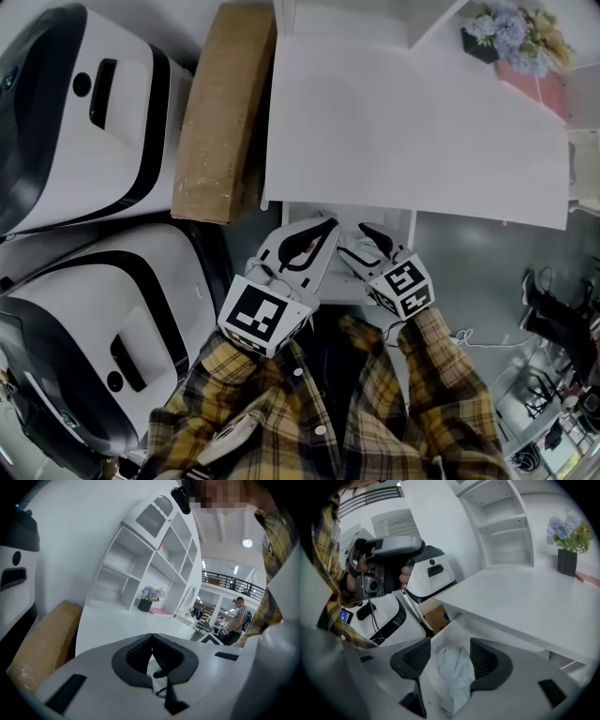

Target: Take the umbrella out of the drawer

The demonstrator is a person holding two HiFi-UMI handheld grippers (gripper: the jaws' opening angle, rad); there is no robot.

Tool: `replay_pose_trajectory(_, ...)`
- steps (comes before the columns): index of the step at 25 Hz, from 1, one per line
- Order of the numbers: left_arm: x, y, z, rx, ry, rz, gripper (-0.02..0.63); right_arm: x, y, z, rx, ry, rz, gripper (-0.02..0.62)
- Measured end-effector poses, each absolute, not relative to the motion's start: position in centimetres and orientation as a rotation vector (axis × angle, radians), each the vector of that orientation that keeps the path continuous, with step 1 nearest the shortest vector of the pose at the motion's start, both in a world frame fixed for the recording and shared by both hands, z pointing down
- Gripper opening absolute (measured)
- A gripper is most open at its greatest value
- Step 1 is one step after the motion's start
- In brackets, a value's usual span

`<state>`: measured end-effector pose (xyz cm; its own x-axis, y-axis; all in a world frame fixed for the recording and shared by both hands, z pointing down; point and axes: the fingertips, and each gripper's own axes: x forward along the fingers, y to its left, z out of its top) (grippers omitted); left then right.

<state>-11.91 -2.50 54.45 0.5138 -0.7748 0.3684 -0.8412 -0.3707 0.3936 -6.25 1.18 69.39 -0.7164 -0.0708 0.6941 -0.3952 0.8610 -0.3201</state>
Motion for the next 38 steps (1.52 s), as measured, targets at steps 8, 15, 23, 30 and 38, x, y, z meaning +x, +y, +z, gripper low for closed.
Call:
replay_pose_trajectory(8, -11.4, -2.2, 56.9, 2.190, -1.306, 0.169, 0.021, -5.9, 2.7, 74.1, 0.222, -2.225, 0.520, 0.297)
replay_pose_trajectory(15, -10.8, -2.0, 59.1, 2.174, -1.295, 0.201, 0.021, -5.3, 4.1, 78.9, 0.118, -2.113, 0.505, 0.331)
replay_pose_trajectory(23, -10.8, -1.5, 60.4, 2.154, -1.301, 0.205, 0.021, -5.2, 5.3, 83.0, 0.032, -2.003, 0.481, 0.348)
replay_pose_trajectory(30, -11.6, -1.2, 61.4, 2.136, -1.312, 0.212, 0.021, -4.7, 6.5, 85.7, -0.069, -1.909, 0.449, 0.348)
replay_pose_trajectory(38, -11.9, -0.9, 61.8, 2.128, -1.294, 0.223, 0.021, -4.5, 7.0, 87.3, -0.098, -1.865, 0.432, 0.347)
